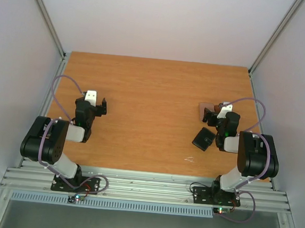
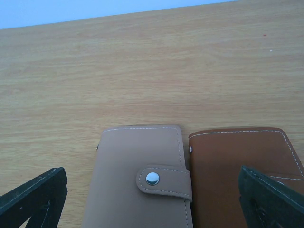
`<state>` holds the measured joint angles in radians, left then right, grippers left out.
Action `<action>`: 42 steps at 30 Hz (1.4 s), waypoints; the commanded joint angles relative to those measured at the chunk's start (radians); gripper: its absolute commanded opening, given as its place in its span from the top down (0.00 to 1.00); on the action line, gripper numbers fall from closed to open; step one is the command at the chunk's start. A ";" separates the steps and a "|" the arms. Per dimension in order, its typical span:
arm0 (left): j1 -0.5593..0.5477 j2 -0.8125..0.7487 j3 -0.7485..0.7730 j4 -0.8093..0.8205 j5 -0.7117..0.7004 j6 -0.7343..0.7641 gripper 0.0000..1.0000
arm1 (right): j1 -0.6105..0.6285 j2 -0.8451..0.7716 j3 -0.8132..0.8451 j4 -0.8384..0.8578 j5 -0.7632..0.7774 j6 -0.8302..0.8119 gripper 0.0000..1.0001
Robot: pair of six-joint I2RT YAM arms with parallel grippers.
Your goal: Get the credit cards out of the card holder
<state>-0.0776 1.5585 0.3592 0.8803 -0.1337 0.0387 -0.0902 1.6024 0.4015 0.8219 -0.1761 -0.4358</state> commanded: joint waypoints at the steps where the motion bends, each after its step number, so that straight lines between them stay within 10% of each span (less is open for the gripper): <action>1: 0.007 0.003 0.016 0.071 0.003 0.009 0.01 | 0.004 -0.014 0.013 0.023 0.013 -0.013 0.01; 9: 0.007 -0.100 0.000 0.020 0.013 0.018 0.01 | 0.017 -0.020 0.019 0.012 0.092 0.005 0.02; 17: 0.007 -0.487 0.102 -0.321 0.031 -0.014 0.01 | -0.009 -0.496 0.081 -0.356 0.174 0.168 0.01; 23: 0.007 -0.580 0.444 -1.011 0.183 -0.167 0.01 | -0.006 -0.544 0.512 -1.207 0.078 0.346 0.01; 31: 0.006 -0.715 0.435 -1.108 0.330 -0.438 0.01 | 0.284 -0.330 0.794 -2.046 0.545 0.587 0.02; 42: -0.029 -0.728 0.404 -1.172 0.350 -0.577 0.01 | 0.364 -0.162 0.537 -1.862 0.237 0.758 0.02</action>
<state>-0.0910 0.8425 0.7704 -0.2729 0.1951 -0.5098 0.2607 1.3666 0.9596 -1.1072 0.1589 0.2573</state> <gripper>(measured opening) 0.994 0.985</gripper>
